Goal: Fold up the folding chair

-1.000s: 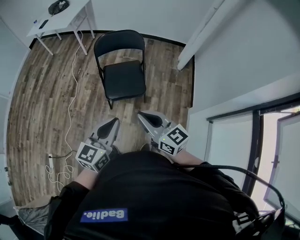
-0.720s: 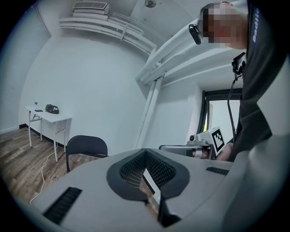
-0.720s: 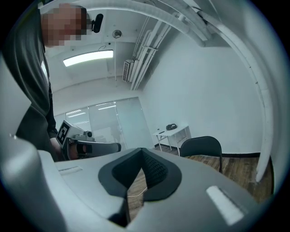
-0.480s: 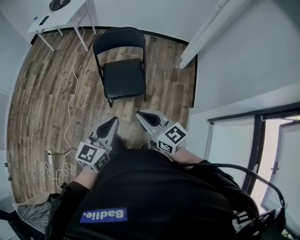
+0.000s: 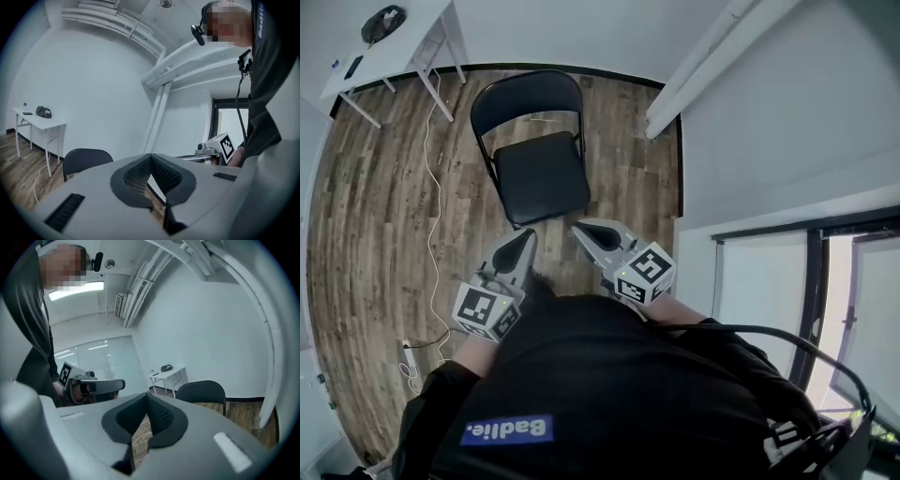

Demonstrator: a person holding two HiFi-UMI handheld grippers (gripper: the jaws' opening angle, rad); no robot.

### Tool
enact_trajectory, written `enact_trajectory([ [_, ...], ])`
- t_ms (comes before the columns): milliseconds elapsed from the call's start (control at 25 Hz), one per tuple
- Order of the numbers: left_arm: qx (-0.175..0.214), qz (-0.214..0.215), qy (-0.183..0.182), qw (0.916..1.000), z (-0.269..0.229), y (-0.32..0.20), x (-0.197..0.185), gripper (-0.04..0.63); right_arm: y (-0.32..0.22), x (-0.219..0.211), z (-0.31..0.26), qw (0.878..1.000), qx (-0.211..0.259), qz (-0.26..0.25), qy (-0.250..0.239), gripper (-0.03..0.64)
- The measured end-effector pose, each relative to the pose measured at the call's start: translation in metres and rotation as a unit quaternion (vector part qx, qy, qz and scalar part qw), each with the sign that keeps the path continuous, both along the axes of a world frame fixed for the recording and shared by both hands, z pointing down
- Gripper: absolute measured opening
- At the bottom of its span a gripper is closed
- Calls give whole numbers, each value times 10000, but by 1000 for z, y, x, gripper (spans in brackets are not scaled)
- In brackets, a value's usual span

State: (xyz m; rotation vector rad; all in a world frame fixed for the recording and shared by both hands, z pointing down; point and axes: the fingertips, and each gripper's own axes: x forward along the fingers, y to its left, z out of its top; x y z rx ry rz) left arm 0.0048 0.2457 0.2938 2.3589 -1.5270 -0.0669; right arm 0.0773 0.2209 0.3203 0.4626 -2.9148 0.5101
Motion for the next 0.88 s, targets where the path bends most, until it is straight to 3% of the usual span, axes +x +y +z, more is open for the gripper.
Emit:
enact_trajectory([
  [280,-37,531,135,9985,9,-75,-77,3,-67,-71,6,9974,-238,682,25,0],
  [520,-270,900,184,9954,20,-118,-80,3,-104,-77,25,9937,-563,968,89,0],
  [880,-428,640,-238,9967,34,-185,-84,3,-173,-75,42,9953,-597,760,-90,0],
])
